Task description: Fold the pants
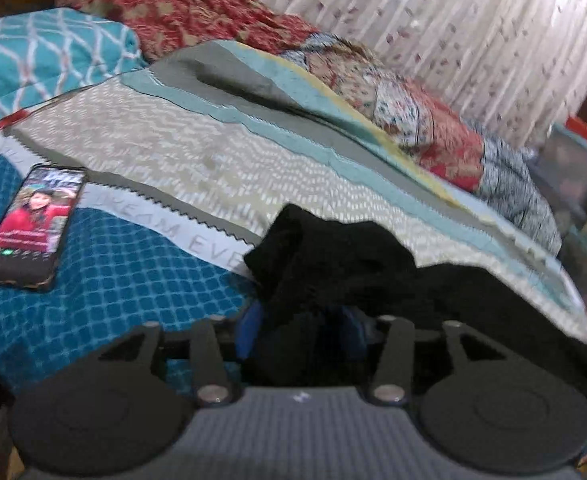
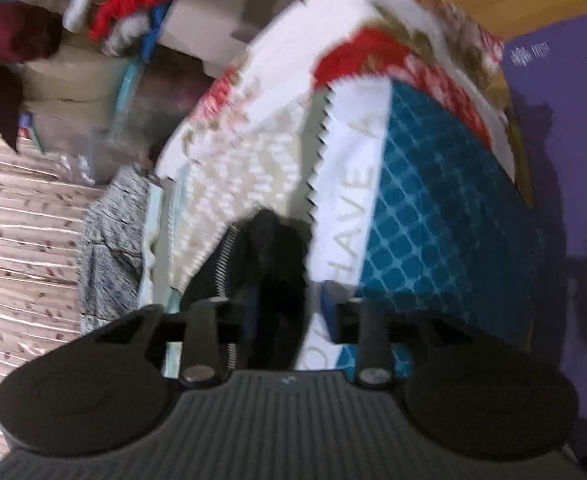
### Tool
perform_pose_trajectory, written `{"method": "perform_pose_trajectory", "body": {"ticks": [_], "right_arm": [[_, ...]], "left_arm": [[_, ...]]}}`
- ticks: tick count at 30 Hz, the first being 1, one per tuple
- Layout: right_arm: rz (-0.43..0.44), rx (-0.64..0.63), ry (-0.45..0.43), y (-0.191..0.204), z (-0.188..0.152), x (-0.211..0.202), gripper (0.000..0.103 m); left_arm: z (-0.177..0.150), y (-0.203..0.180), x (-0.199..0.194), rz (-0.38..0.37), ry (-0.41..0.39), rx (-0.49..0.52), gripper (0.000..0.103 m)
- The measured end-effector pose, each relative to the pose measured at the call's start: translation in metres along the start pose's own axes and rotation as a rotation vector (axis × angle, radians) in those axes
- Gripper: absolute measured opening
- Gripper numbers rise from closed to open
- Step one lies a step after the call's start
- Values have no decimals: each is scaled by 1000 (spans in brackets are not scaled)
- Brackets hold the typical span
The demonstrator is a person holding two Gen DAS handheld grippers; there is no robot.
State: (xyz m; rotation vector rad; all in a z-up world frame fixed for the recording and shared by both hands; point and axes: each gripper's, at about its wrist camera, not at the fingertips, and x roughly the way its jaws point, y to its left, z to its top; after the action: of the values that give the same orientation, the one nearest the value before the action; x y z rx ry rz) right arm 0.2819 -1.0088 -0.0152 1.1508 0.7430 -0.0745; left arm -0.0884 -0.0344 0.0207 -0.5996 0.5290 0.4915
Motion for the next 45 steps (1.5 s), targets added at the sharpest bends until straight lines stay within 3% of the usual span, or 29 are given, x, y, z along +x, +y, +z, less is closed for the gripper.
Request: {"method": "perform_pose_trajectory", "body": {"ticks": [3,6,8,10,12,16,19,20,23,25,26,28,30,34,36,38,40,42,45], "right_arm": [[13,-79,-36,15,-7,-15,45],[98,-196,-38,35,-30,-31,45],[141,-312,22,56,-57,-30,45],[202,-455,148,83,-96,-22,45],[250,-608,293,113,-147,-9,45],[369,-934,573,171,-284,10,45],[469,-1121,756,207,-396,22,46],[506,-1175,817,218,-431,23,49],[638,-1369,975,248,-530,17,57],[727,-1509,1035,261,-584,10,68],[771,-1583,1047,265,-607,6,76],[848,-1740,1025,262,-646,-7,85],[908,-1904,979,259,-691,-13,86],[978,-2144,718,250,-745,-10,80],[967,-2165,625,259,-746,7,23],[856,-2065,641,291,-754,28,15],[788,-1937,633,322,-743,45,14],[739,-1756,654,356,-732,61,14],[689,-1552,652,397,-720,83,14]], "left_arm": [[6,17,-10,-21,7,-124,49],[11,30,-11,-62,17,-242,49],[15,32,-7,-57,11,-274,50],[23,35,-5,-49,-25,-278,50],[32,39,-6,-66,-50,-279,50],[48,46,-4,-35,-75,-256,53],[57,45,15,-10,39,-211,56],[55,44,20,-17,75,-195,61],[43,44,32,-75,207,-154,88],[29,47,37,-132,293,-168,90],[21,49,40,-167,338,-188,85],[9,52,44,-266,399,-237,51],[3,52,47,-323,429,-275,8],[28,41,43,-433,343,-281,7],[51,27,42,-451,289,-228,7],[69,17,38,-413,210,-161,9],[80,21,37,-404,154,-182,15],[83,35,39,-354,106,-240,43],[75,53,52,-202,103,-286,60]]}}
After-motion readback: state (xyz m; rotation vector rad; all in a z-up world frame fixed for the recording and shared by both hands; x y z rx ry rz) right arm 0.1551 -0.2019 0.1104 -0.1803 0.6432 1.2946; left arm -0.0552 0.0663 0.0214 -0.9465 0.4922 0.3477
